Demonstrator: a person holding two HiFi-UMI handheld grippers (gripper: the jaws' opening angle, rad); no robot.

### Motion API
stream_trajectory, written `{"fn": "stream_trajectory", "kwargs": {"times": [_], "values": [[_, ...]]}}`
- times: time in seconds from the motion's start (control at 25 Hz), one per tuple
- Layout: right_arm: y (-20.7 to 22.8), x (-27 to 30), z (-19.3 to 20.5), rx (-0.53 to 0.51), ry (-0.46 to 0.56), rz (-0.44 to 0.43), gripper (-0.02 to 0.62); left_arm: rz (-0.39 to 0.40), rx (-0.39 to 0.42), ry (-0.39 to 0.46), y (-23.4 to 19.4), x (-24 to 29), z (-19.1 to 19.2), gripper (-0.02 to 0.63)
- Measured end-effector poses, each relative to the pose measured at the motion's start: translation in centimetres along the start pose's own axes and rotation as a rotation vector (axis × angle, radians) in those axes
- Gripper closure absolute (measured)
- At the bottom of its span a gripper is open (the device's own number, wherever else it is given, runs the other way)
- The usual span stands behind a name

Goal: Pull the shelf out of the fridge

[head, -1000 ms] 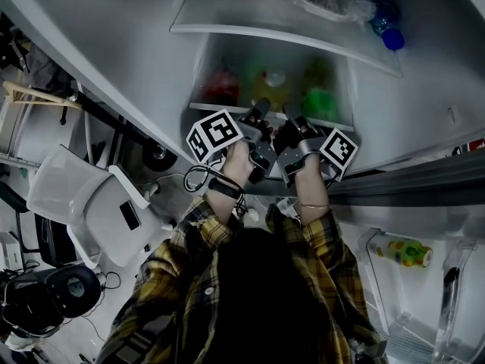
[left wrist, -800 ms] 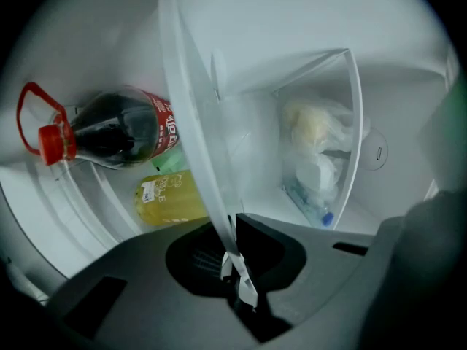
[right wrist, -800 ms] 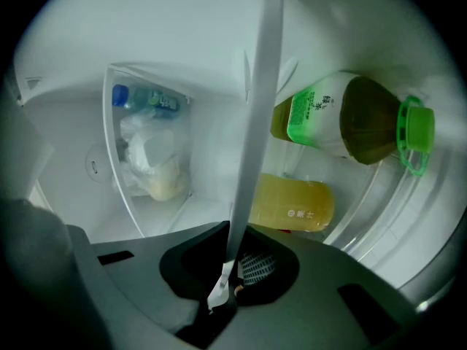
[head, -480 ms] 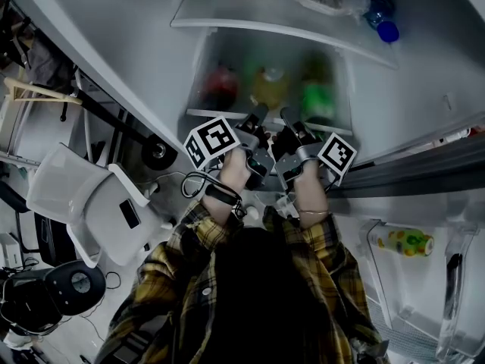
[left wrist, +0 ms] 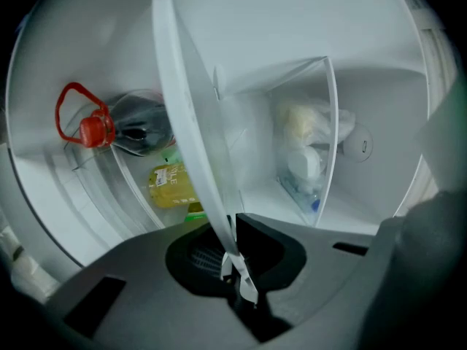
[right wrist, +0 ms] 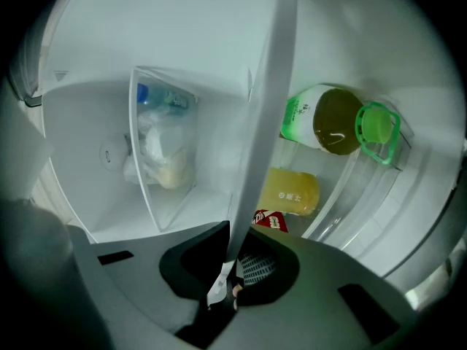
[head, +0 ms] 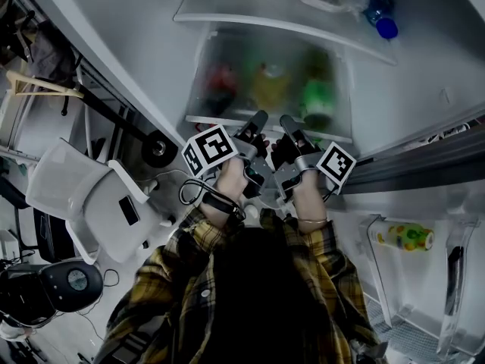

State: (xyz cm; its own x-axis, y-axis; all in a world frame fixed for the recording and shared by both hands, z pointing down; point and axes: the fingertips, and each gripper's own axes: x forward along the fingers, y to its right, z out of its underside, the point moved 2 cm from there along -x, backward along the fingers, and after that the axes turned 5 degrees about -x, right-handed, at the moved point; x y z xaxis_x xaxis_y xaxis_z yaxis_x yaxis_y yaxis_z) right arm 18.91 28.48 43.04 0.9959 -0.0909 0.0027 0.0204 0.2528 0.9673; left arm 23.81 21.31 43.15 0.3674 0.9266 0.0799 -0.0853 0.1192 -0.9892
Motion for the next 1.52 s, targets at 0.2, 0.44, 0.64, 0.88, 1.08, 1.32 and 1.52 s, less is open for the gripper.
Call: {"fn": "stream_trajectory", "kwargs": {"times": [0.2,0.44,0.64,0.88,1.08,1.32,1.52], "values": [[-0.9,-0.3,0.2,-0.042,-0.015,-0.024,0.557,0.018,0.026,0.012,0.8,-0.6,0.1,0.575],[0.1,-0.3,-0.2,-0.03,-0.017,-0.021,0.555,0.0,0.026,0.003,0.0,0.1,0.4,0.574],[0.0,-0.4,-0.6,-0.04,-0.02,-0.028,0.551,0.004,0.023,0.002,0.3,0.4,0.7,0.574],[-0.7,-2.1,0.9,-0.052,-0.013,-0.029,0.551,0.016,0.023,-0.003,0.5,-1.7,1.7,0.574],[-1.2,-3.0,2.0,-0.064,-0.018,-0.032,0.548,0.028,0.023,-0.003,0.7,-3.0,2.3,0.572],[-1.5,-3.8,2.2,-0.068,-0.016,-0.037,0.545,0.033,0.03,-0.007,1.0,-3.5,2.9,0.569],[-1.7,-4.5,2.3,-0.071,-0.014,-0.036,0.543,0.028,0.037,-0.017,1.3,-3.8,3.5,0.568]]}}
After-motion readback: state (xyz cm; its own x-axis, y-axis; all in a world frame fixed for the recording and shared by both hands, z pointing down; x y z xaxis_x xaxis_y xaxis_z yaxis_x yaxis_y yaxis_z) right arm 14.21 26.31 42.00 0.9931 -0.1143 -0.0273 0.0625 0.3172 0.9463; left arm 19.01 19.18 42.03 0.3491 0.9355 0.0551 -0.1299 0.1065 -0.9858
